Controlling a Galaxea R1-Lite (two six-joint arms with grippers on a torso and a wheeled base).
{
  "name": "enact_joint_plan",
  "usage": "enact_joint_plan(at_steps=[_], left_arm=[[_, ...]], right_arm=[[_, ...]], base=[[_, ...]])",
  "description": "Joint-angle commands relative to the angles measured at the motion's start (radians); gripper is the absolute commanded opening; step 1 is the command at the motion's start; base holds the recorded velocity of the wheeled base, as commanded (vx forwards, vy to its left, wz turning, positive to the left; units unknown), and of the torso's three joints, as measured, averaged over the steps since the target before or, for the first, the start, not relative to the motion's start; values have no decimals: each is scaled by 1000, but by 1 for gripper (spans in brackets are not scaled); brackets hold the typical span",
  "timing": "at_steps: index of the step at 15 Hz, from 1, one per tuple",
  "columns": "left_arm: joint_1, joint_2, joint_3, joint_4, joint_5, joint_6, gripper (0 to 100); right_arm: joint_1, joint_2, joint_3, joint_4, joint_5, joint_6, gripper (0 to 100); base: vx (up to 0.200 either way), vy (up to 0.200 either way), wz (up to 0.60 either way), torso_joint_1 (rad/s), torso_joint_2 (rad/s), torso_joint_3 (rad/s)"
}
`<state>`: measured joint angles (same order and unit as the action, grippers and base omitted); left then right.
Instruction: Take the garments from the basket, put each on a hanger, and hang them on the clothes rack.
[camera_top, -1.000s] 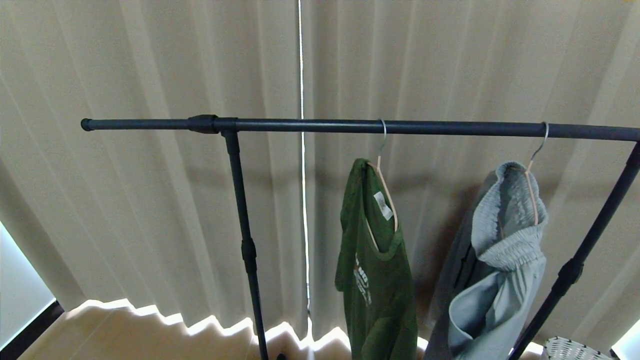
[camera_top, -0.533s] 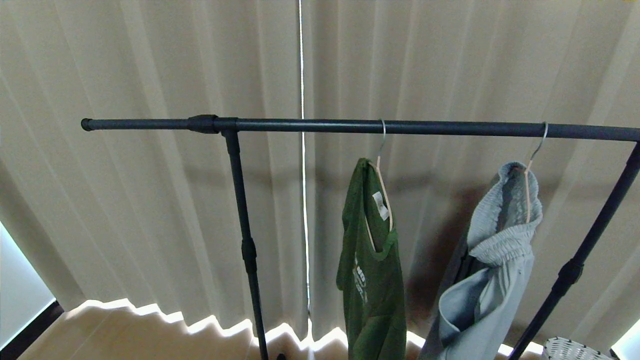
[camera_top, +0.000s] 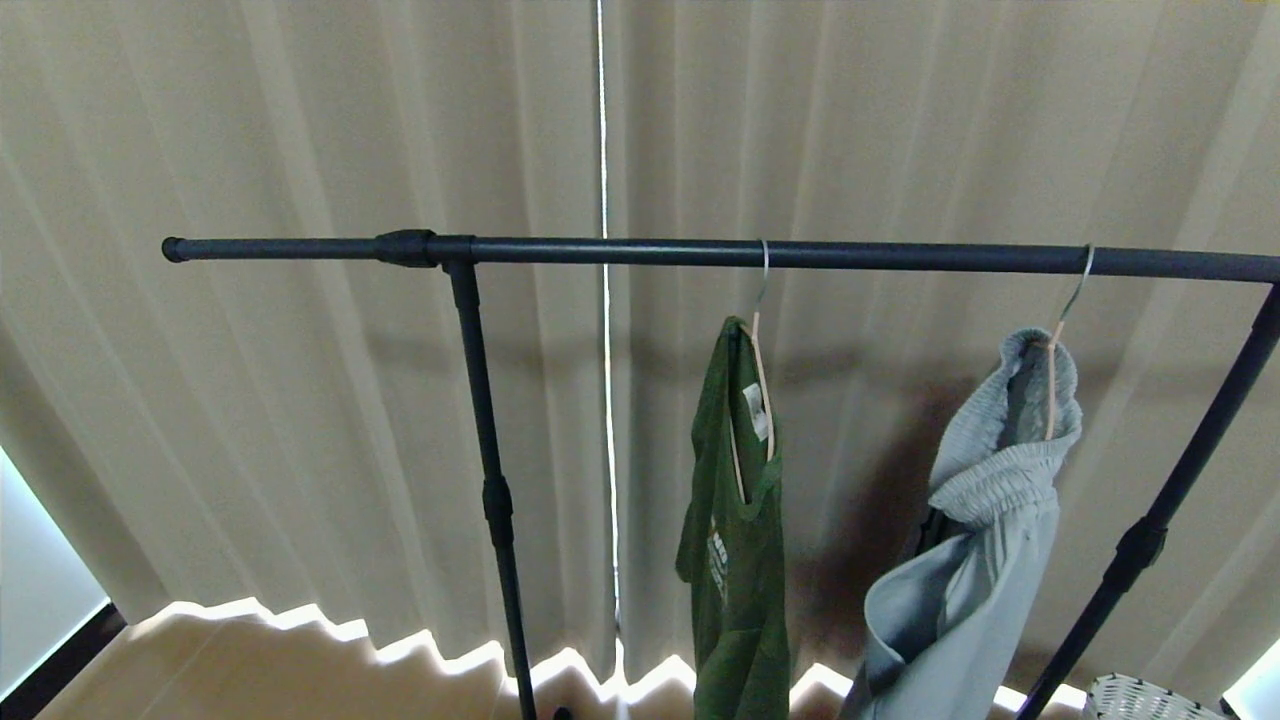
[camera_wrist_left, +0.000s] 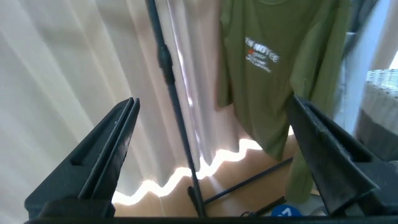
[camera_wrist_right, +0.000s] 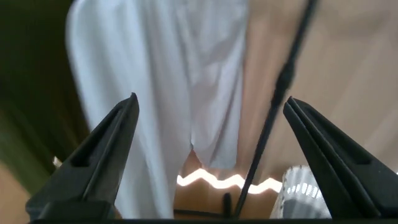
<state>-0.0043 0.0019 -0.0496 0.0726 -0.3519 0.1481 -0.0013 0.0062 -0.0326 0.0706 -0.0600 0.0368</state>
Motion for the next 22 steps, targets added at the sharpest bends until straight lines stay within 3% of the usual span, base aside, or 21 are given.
enact_joint_plan(at_steps=[1,2,3,6,10,12,15,17,18,19,22], left_arm=[[0,0,8,-4,91,-5,100],[0,0,25,-39,194,-10,100],[1,0,43,-85,225,-12,100],[1,0,50,-177,240,-32,100],[0,1,50,-171,205,2,100],[1,1,50,-172,160,45,100],[-2,1,50,-172,154,4,100],[0,0,50,-174,166,1,100],[0,0,50,-175,260,-35,100],[0,0,50,-171,295,-65,100],[0,0,50,-169,314,-87,100]], right_arm=[[0,-5,0,0,-20,2,100],[0,-5,3,0,-67,-2,100],[0,-5,2,0,-95,-3,100],[0,-5,2,-3,-100,6,100],[0,-5,19,-46,-89,3,100],[0,-5,20,-45,-47,-5,100],[0,-5,17,-38,14,-25,100],[0,-5,17,-37,16,-26,100],[0,-6,19,-43,16,-20,100],[1,-5,19,-45,14,-18,100],[0,-5,19,-46,11,-17,100]], base=[[0,0,0,0,0,0],[0,0,0,0,0,0],[0,0,0,0,0,0],[0,0,0,0,0,0],[0,0,0,0,0,0],[0,0,0,0,0,0],[0,0,0,0,0,0],[0,0,0,0,0,0],[0,0,0,0,0,0],[0,0,0,0,0,0],[0,0,0,0,0,0]])
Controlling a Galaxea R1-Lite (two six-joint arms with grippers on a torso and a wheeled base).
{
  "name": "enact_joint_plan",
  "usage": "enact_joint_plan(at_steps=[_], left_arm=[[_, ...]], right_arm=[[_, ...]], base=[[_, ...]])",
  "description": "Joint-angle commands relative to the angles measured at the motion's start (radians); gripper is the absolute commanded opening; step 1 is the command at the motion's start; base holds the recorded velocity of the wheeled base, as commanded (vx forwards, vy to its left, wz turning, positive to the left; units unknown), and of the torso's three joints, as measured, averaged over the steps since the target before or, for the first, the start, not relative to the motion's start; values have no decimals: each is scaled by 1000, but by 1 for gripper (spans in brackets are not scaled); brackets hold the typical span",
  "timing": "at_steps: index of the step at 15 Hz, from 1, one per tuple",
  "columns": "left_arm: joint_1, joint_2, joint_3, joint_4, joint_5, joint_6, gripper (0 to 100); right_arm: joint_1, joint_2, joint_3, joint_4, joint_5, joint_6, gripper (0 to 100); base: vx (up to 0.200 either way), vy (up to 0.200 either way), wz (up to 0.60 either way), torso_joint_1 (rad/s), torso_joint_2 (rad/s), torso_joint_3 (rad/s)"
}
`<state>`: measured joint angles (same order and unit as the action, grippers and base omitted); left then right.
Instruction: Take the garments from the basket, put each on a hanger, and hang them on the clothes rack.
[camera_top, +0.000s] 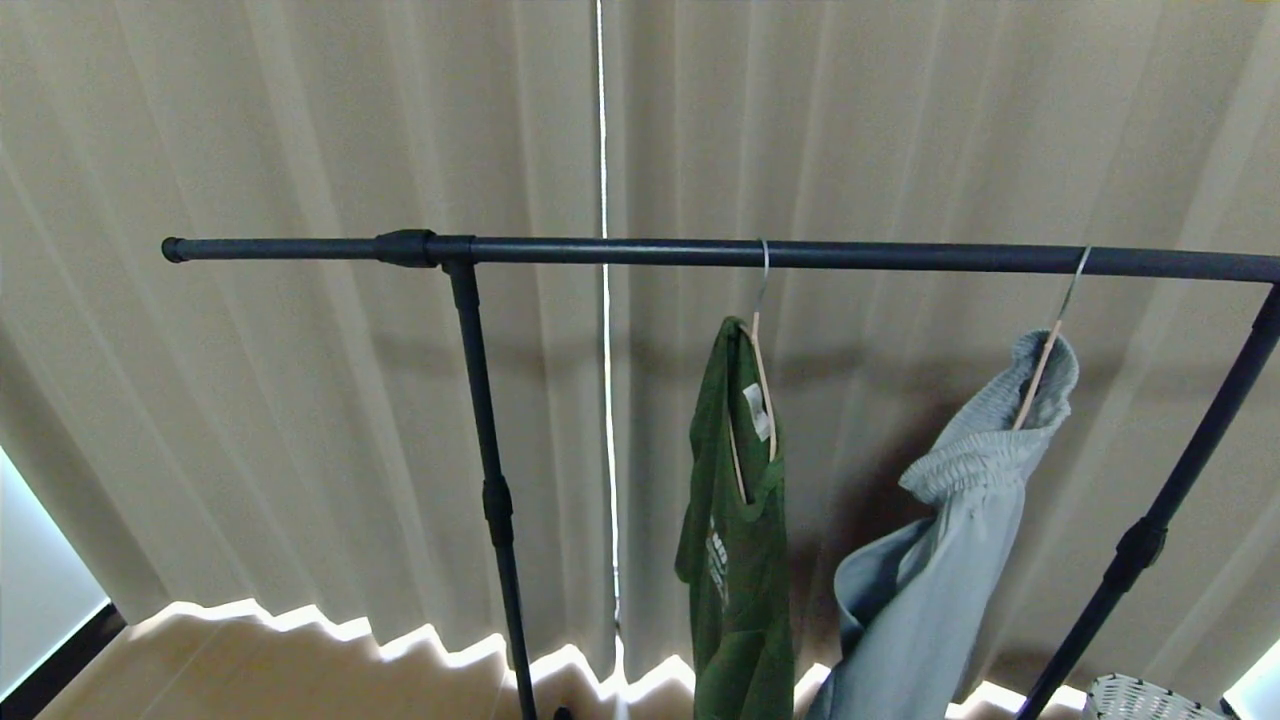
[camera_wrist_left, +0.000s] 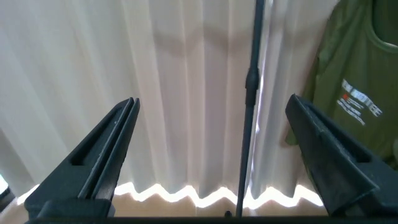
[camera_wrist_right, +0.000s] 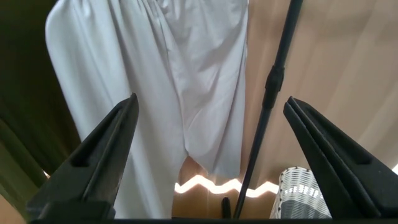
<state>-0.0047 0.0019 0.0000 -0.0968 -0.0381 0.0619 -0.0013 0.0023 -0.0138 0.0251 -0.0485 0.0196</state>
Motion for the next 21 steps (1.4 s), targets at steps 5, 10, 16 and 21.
enact_joint_plan(at_steps=[5,10,16,21], left_arm=[[0,0,0,0,-2,3,100],[0,0,0,0,-2,1,100],[0,0,0,0,0,1,100],[0,0,0,0,0,1,100]], right_arm=[[0,-2,0,-1,-1,0,100],[0,-1,0,1,2,7,100],[0,-2,0,1,-4,17,100],[0,-2,0,-1,-11,20,100]], base=[[0,0,0,0,0,0],[0,0,0,0,0,0],[0,0,0,0,0,0],[0,0,0,0,0,0]])
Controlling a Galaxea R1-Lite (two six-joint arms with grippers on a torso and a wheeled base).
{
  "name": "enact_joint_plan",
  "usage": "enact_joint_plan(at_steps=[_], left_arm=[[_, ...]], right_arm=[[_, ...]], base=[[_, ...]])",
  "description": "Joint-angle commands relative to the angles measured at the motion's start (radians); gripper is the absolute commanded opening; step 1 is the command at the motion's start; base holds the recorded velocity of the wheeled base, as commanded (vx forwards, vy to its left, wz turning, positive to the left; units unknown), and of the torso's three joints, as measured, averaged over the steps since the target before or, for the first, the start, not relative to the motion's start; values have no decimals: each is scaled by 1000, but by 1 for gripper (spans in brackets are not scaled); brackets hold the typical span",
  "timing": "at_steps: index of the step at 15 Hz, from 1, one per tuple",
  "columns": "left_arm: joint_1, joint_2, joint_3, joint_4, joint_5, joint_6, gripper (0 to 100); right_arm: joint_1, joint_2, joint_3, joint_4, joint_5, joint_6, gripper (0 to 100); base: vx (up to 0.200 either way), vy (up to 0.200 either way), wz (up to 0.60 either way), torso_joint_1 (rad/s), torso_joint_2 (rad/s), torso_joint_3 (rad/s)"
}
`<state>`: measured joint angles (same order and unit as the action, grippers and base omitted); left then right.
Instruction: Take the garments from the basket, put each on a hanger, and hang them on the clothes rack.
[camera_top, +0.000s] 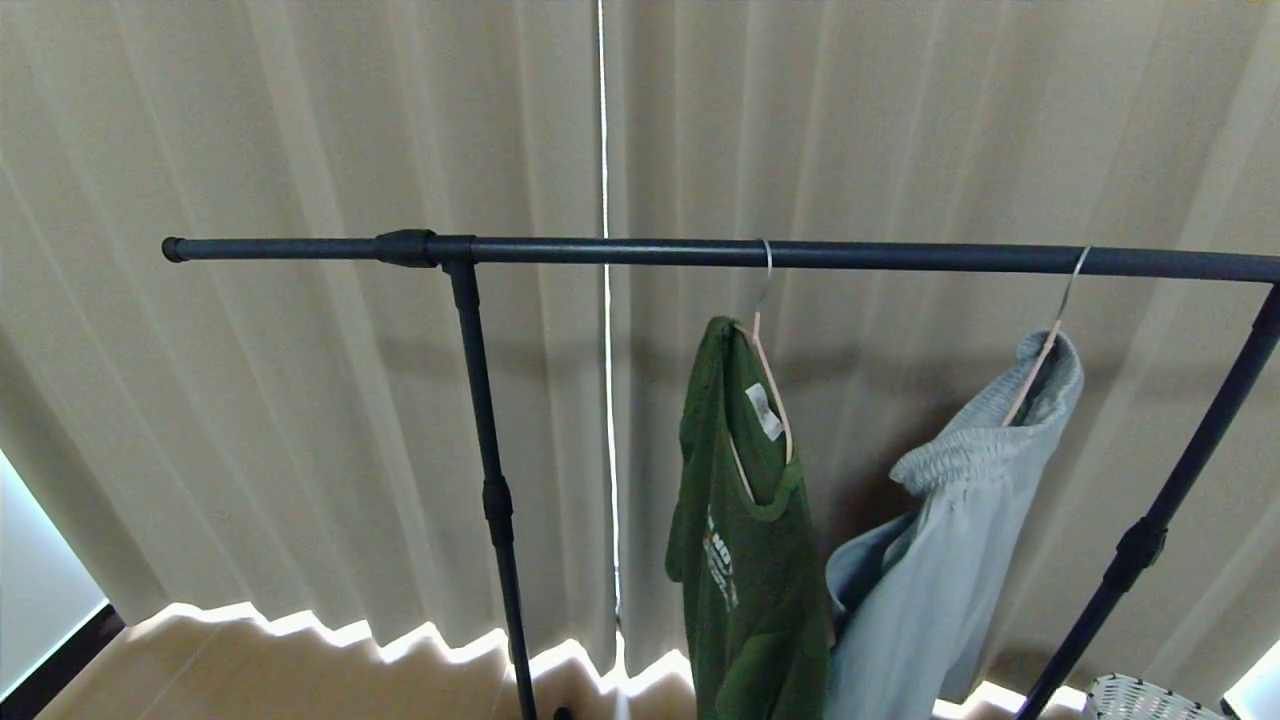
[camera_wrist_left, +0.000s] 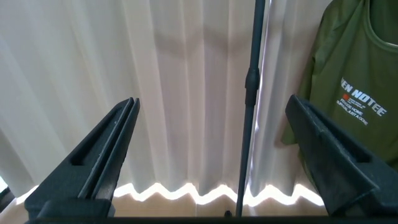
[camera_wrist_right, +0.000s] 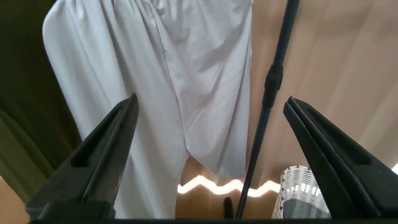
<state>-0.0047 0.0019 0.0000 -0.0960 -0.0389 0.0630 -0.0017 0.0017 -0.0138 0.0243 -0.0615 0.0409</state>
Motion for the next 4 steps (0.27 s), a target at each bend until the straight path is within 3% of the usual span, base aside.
enact_joint_plan(at_steps=[1,4], left_arm=[[0,0,0,-1,-1,0,100],[0,0,0,-1,-1,0,100]], right_arm=[[0,-2,0,0,-15,5,100],[0,-2,0,-1,-29,11,100]], base=[[0,0,0,0,0,0],[0,0,0,0,0,0]])
